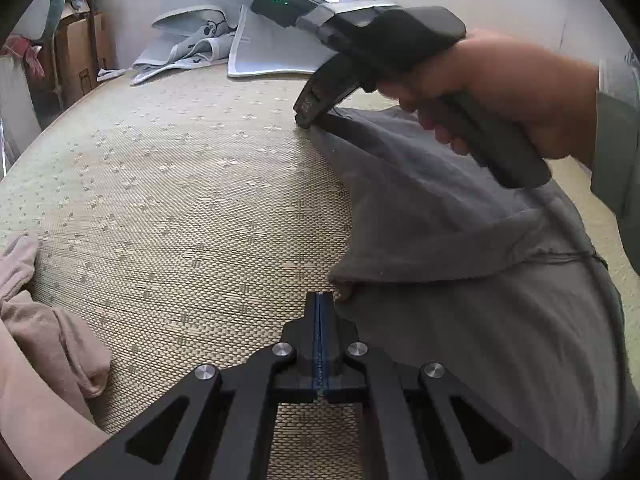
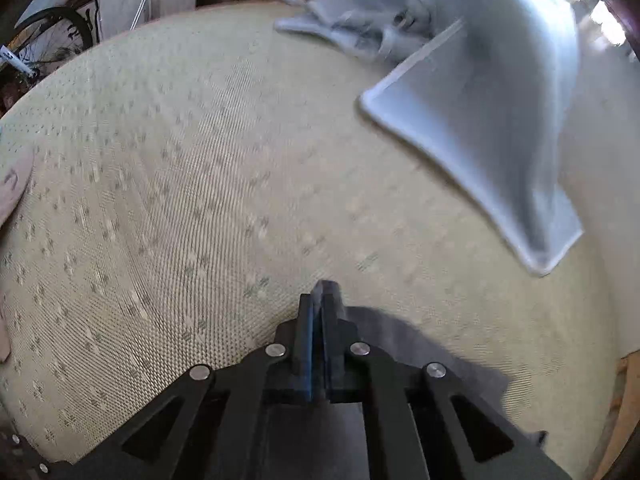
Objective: Fold clothes
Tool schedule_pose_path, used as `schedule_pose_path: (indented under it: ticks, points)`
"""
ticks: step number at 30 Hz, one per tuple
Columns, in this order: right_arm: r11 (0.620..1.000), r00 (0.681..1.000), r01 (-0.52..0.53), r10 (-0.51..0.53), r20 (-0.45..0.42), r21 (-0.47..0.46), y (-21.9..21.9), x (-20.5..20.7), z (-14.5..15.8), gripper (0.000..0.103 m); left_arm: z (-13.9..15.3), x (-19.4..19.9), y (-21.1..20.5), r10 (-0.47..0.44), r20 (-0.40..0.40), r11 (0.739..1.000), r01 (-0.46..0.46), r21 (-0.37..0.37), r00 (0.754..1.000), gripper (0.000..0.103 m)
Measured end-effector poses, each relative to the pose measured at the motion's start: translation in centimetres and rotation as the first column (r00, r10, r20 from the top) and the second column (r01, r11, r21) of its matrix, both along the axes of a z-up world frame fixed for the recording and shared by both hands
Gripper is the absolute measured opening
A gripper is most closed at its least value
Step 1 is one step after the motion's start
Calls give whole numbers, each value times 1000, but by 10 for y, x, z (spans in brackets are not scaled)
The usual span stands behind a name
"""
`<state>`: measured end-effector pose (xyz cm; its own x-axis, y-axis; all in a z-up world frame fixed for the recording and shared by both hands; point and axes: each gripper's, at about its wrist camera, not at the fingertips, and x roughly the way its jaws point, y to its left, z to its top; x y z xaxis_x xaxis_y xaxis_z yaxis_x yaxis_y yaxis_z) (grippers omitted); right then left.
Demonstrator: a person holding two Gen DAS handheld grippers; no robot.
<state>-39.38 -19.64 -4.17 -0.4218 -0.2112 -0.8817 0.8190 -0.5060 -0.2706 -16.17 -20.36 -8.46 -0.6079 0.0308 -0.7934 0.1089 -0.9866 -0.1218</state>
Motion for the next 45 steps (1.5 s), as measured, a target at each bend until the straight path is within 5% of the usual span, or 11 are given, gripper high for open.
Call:
schedule_pose_path:
  ticks: [4, 10, 13, 16, 21, 25, 30, 35, 38, 45]
  points:
    - [997, 1000, 31, -30, 4, -64, 14, 7, 22, 46, 1, 0, -3, 4, 2, 1000, -4, 7, 1000, 0]
    - [949, 991, 31, -70, -115, -315, 94, 53, 139, 77, 2, -2, -2, -11, 3, 1000, 11, 4, 1000, 4]
    - [903, 977, 58, -139, -162, -425, 158, 87, 192, 89, 4, -6, -2, -36, 4, 999, 36, 4, 999, 15]
    - [878, 961, 151, -238, -140, -455, 228, 116, 213, 91, 10, -1, 0, -48, 16, 999, 48, 7, 999, 50]
    - [814, 909, 317, -407, -88, -486, 355, 184, 219, 91, 37, 32, 9, -55, 22, 994, 53, 99, 998, 58]
    - [769, 863, 338, -483, -146, -543, 429, 271, 229, 91, 89, 72, 19, -76, -57, 992, 82, 99, 995, 66]
    - [685, 839, 365, -536, -97, -631, 476, 354, 224, 94, 155, 132, 37, -78, -149, 988, 96, 119, 986, 73]
    - [593, 818, 420, -575, 4, -687, 517, 424, 214, 94, 202, 214, 51, -10, -244, 968, 70, 240, 970, 81]
    - [582, 812, 436, -583, 22, -686, 521, 451, 207, 94, 211, 258, 61, 53, -274, 944, 41, 327, 960, 83]
    - [606, 828, 317, -552, -99, -730, 511, 534, 219, 94, 208, 339, 50, 207, -285, 884, -54, 464, 936, 83]
